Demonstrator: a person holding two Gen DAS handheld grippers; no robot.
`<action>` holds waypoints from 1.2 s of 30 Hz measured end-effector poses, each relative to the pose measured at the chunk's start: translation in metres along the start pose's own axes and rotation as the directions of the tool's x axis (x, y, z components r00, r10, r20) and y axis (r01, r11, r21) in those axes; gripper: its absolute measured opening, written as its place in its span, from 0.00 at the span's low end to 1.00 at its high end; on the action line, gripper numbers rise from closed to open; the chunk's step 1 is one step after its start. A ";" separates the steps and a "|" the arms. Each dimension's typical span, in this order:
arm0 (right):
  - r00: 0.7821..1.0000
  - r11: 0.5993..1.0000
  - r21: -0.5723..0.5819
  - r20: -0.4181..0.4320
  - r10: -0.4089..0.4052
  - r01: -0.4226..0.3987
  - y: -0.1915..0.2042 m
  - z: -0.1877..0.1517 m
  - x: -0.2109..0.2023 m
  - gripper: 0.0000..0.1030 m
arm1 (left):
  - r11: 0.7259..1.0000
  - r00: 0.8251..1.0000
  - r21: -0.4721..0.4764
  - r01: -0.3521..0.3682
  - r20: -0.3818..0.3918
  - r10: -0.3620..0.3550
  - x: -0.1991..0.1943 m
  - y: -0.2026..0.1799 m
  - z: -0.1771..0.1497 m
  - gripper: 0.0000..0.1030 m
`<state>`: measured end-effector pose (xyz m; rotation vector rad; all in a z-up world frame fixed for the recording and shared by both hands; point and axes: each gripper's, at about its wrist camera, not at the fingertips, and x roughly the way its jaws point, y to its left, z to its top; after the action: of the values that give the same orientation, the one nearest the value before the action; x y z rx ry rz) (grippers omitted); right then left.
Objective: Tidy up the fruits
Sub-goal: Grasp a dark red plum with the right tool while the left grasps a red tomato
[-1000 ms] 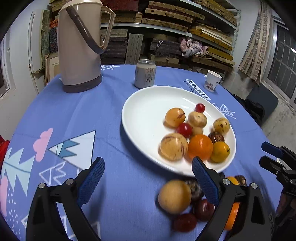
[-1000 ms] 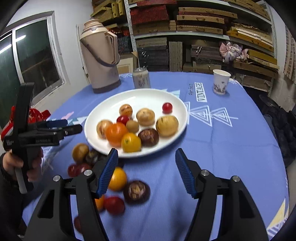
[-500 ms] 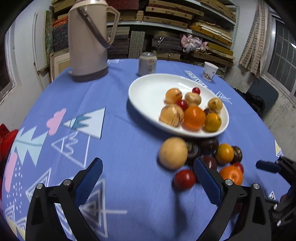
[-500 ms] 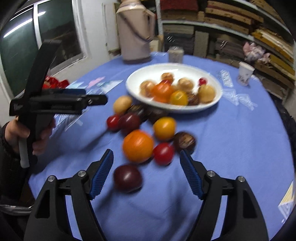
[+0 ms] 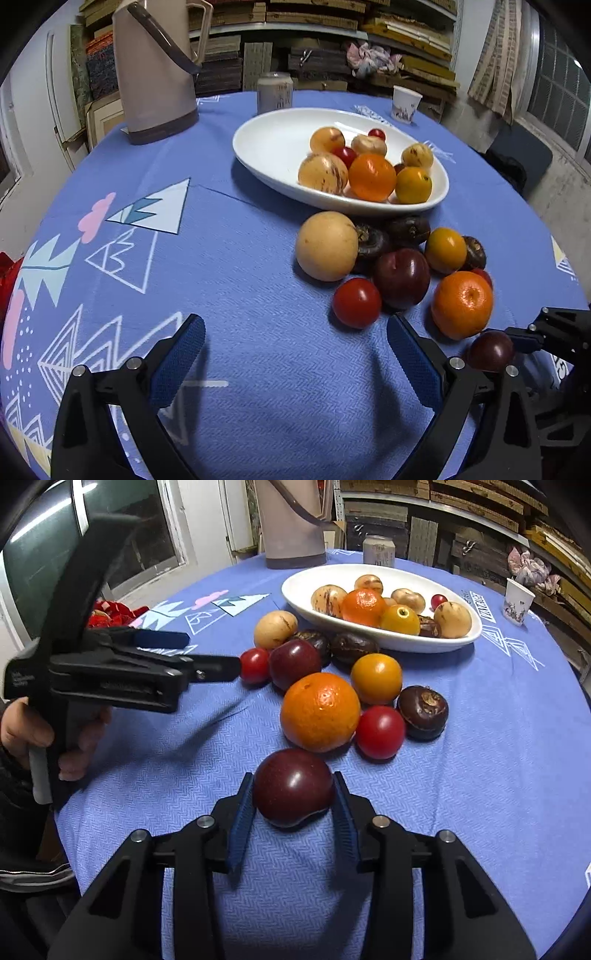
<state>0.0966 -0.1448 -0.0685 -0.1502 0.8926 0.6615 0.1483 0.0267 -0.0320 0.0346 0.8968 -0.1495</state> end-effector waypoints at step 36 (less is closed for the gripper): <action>0.998 0.997 0.063 0.050 -0.050 0.047 -0.020 -0.006 -0.031 0.37 | 0.997 0.997 0.027 0.072 0.011 -0.072 -0.008 -0.014 0.011 0.30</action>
<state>0.0902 -0.1774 -0.0520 -0.0990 0.8567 0.5899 0.1498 0.0128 -0.0184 0.0265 0.8848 -0.2285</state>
